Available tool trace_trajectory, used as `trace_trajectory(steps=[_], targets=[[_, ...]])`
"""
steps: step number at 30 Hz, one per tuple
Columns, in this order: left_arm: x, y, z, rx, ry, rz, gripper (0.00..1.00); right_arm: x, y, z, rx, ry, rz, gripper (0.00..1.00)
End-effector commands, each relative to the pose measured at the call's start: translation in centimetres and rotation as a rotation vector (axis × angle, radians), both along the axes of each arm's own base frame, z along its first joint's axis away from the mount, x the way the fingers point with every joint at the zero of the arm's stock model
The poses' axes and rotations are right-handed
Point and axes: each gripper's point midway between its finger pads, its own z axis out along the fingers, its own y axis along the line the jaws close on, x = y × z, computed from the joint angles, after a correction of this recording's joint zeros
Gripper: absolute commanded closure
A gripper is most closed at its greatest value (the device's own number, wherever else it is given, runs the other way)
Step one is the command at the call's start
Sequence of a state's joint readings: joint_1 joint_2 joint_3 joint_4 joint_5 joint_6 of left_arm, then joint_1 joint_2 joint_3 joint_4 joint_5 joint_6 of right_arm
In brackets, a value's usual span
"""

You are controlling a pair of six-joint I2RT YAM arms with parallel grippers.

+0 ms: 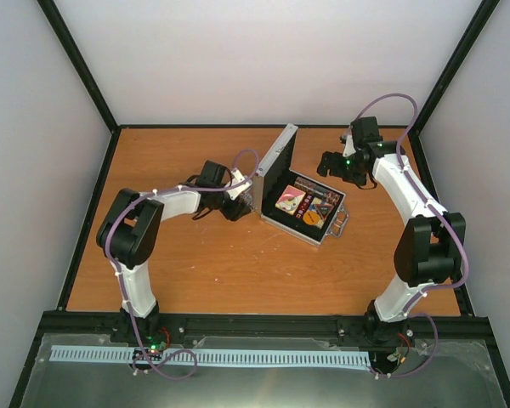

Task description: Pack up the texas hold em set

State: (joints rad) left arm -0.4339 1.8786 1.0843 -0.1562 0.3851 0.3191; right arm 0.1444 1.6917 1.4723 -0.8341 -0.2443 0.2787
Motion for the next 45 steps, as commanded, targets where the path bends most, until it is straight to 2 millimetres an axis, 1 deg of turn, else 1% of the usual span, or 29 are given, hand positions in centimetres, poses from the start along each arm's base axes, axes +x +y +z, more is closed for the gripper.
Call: trace_trajectory(steps=[1,5,10,12,17,21,23,26,29,30,32,34,36,37,39,40,41,43,45], targets=[[1.0,-0.8,0.7,0.001,-0.037,-0.046,0.34,0.4,-0.3,-0.2,0.017,0.003,-0.028,0.06],[1.4,-1.0,0.6,0.006,-0.041,-0.049,0.32,0.4,-0.2,-0.2,0.027,0.006,-0.036,0.06],[1.5,-1.2,0.3,0.007,-0.029,-0.061,0.32,0.5,-0.1,-0.2,0.034,0.006,-0.039,0.06],[1.6,-1.3,0.5,0.003,-0.032,-0.069,0.36,0.6,0.0,-0.2,0.037,0.007,-0.04,0.06],[1.5,-1.4,0.6,-0.001,-0.036,-0.074,0.5,0.9,0.1,-0.1,0.042,0.007,-0.041,0.06],[1.3,-1.1,0.7,-0.006,-0.032,-0.057,0.55,1.1,0.1,0.0,0.043,0.005,-0.042,0.06],[1.4,-0.5,0.7,0.012,-0.036,-0.012,0.57,1.2,0.1,0.0,0.04,0.005,-0.043,0.06],[1.7,1.3,0.8,0.06,-0.043,0.082,0.59,1.2,0.1,-0.1,0.042,0.006,-0.046,0.06],[2.0,3.3,1.8,0.066,-0.046,0.183,0.58,1.2,0.1,-0.2,0.045,0.008,-0.047,0.06],[2.0,3.9,2.4,0.056,-0.048,0.212,0.57,1.2,0.1,-0.2,0.045,0.01,-0.047,0.06],[1.8,4.5,3.6,0.022,-0.044,0.243,0.53,1.2,0.1,-0.2,0.044,0.01,-0.049,0.06],[1.5,4.2,5.2,-0.033,-0.039,0.247,0.48,1.2,0.1,-0.2,0.044,0.008,-0.049,0.06],[1.8,3.9,7.2,-0.092,-0.04,0.271,0.43,1.2,0.1,-0.2,0.043,0.008,-0.05,0.06],[1.8,3.8,7.7,-0.113,-0.006,0.301,0.41,1.3,0.0,-0.1,0.043,0.005,-0.051,0.06],[2.5,3.2,8.8,-0.173,0.068,0.357,0.39,1.3,0.0,0.0,0.043,0.004,-0.056,0.06],[2.7,2.8,9.0,-0.198,0.118,0.379,0.37,1.3,-0.1,0.1,0.042,0.003,-0.061,0.06],[3.4,2.0,9.1,-0.224,0.175,0.4,0.37,1.3,-0.1,0.2,0.04,0.0,-0.063,0.06],[3.9,1.1,8.6,-0.255,0.289,0.438,0.38,1.3,-0.1,0.2,0.039,0.001,-0.065,0.06],[4.4,0.5,8.0,-0.277,0.357,0.469,0.37,1.2,-0.2,0.2,0.033,0.004,-0.064,0.06]])
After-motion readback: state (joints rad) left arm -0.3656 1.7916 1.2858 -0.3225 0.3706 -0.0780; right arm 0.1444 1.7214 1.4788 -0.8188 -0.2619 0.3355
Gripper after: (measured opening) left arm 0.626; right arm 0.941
